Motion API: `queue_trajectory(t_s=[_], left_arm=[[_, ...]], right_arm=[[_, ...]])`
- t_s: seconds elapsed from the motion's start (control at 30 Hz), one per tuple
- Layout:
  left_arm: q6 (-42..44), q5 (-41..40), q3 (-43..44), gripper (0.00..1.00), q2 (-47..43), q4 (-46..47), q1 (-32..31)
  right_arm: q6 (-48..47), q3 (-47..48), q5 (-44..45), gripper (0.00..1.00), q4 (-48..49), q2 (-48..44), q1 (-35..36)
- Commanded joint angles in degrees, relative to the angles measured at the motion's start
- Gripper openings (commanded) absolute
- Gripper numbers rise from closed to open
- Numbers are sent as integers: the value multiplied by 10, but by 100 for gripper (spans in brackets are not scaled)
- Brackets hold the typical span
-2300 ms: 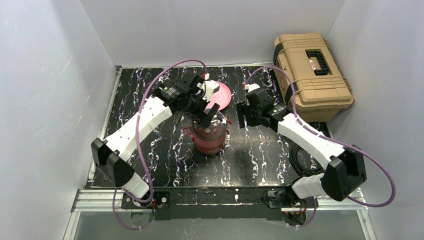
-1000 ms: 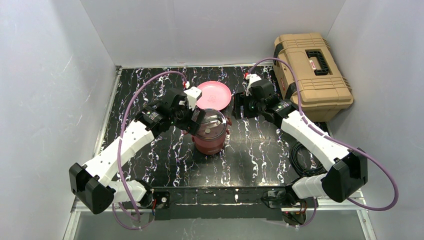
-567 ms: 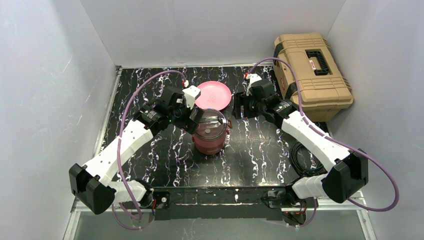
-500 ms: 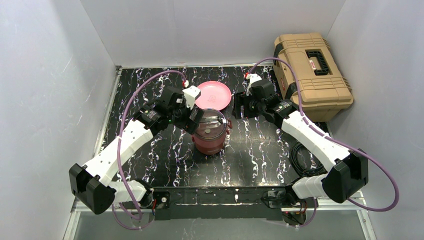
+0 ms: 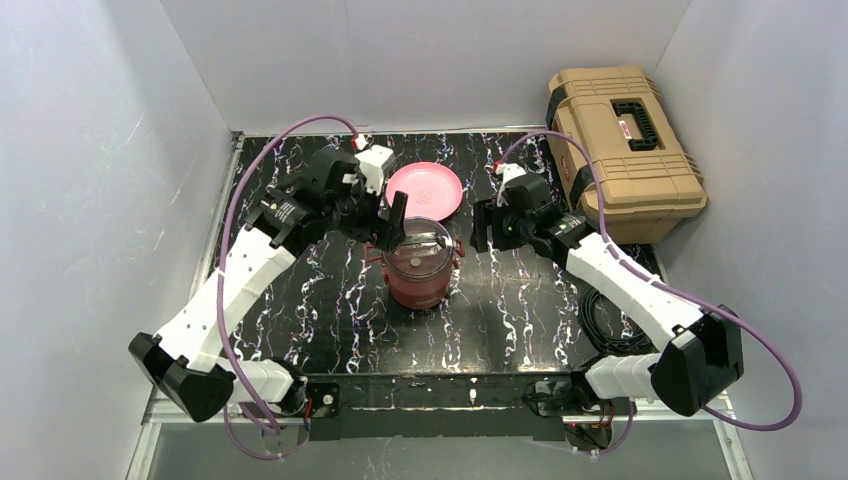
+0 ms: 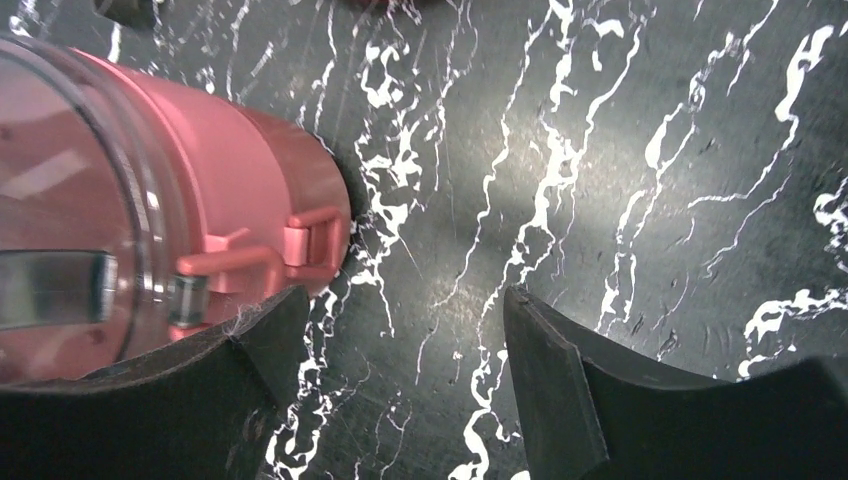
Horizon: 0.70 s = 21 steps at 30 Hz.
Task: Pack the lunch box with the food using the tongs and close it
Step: Adjust the box lid on the packing box.
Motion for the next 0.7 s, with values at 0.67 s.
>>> queue_trajectory(t_s=[0.67], left_arm=[[-138, -39, 116, 96, 153, -74, -24]], right_arm=[[0, -72, -2, 80, 30, 3, 3]])
